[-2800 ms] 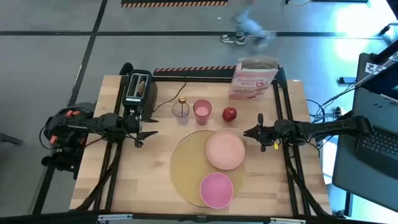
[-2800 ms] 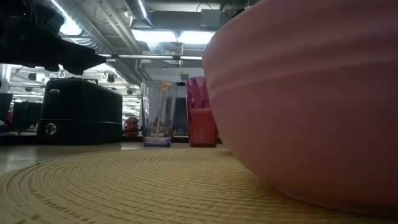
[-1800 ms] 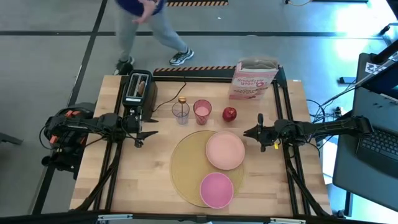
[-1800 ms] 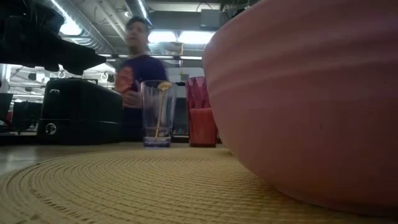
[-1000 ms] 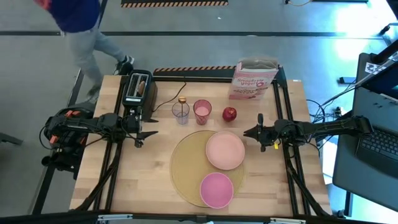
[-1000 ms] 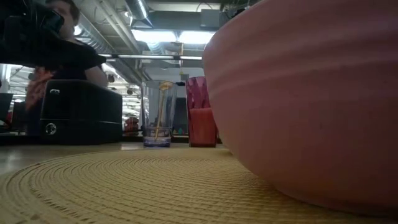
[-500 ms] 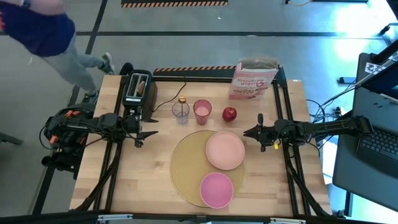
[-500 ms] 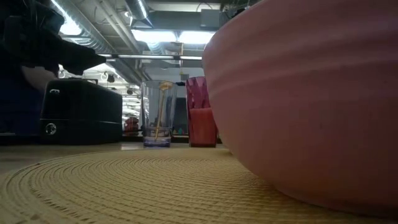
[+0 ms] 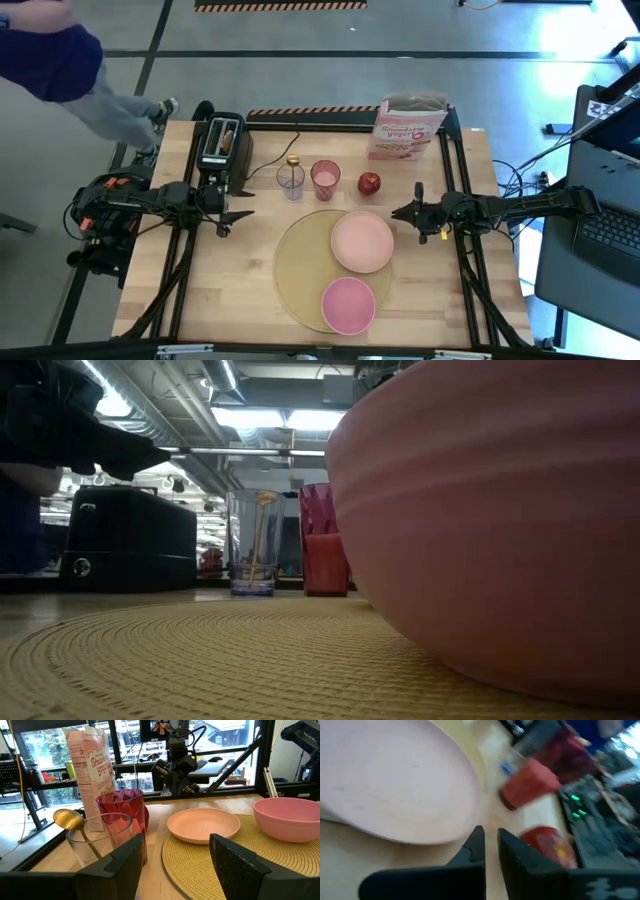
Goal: Arrange a breakfast setting
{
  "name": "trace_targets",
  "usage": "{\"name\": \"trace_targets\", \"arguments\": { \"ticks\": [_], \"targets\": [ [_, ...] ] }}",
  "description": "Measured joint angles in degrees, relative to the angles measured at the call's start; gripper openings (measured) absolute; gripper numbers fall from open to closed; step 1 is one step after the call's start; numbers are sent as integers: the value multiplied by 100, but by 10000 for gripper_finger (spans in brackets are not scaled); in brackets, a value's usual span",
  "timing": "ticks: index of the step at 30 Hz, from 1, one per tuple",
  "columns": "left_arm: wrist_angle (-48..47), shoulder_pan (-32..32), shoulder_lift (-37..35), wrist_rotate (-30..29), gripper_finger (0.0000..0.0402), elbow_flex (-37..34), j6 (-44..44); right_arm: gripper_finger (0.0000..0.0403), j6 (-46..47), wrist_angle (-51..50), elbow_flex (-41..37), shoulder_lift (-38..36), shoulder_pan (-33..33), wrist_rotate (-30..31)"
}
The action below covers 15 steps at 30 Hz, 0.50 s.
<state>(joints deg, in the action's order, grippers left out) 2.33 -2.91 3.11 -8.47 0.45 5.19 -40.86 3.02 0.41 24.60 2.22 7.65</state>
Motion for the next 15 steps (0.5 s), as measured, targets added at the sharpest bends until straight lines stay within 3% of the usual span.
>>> {"name": "trace_targets", "arguments": {
  "ticks": [9, 15],
  "targets": [
    [130, 0, 0, 12, 218, -2, -229, 24, -130, 103, 2, 0, 0, 1292],
    [395, -1, 0, 15, 218, 0, -557, 24, -145, 111, 4, 1, 0, 1412]
  ]
}}
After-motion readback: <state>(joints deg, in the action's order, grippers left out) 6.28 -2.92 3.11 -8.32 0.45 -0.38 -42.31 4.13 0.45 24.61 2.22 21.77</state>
